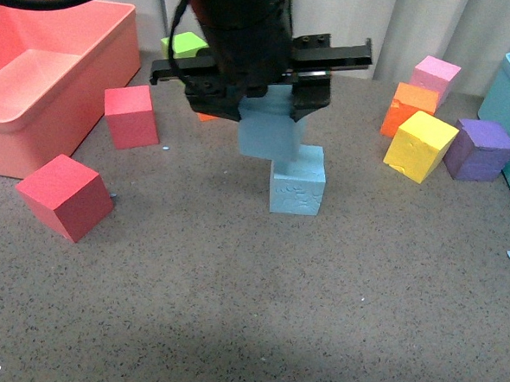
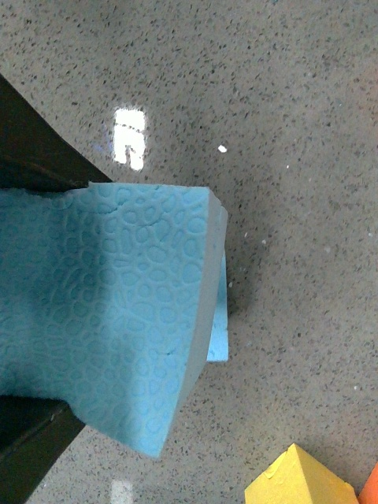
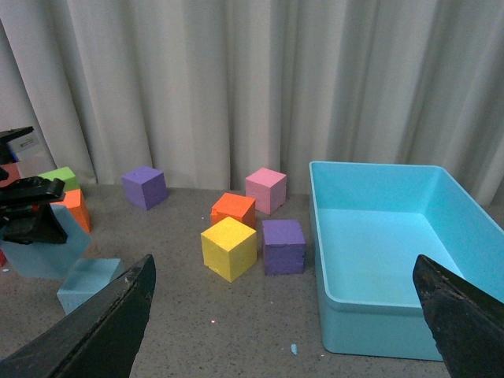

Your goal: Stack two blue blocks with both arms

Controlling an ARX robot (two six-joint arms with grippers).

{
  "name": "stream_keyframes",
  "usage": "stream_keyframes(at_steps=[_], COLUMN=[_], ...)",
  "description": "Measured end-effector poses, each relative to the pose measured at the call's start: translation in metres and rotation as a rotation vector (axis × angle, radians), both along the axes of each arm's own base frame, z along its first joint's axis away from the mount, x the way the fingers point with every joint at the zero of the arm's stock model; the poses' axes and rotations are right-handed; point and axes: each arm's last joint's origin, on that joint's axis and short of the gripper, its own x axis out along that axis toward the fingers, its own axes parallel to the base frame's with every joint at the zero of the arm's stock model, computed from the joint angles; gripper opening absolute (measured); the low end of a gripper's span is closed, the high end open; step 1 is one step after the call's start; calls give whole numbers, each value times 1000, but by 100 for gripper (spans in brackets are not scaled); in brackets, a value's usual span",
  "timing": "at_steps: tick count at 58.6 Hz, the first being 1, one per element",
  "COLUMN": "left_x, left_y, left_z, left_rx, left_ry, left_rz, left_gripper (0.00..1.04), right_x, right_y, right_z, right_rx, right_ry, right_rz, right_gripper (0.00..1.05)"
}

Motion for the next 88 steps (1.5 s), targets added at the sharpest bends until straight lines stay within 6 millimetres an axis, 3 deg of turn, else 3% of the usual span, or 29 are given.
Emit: stream_keyframes(at_steps=[9,19,27,55,83,88], left_x=[-5,0,7,17,20,20], left_y=[-27,-39,-38,-32,-32,-32], left_z=[-1,-8,-16,-13,-22,-22], left_rx=[7,36,49,47,64,65], left_ry=[6,13,28,30,73,69], left_rz=[15,40,67,92,106,114], left_gripper=[44,44,44,44,44,57], right_x=[0,0,0,0,0,0], right_y=[0,0,0,0,0,0], right_z=[0,0,0,0,0,0], right_rx=[0,0,0,0,0,0], right_ry=[0,0,0,0,0,0], right_rz=[0,0,0,0,0,0], right_gripper=[95,95,95,95,95,95])
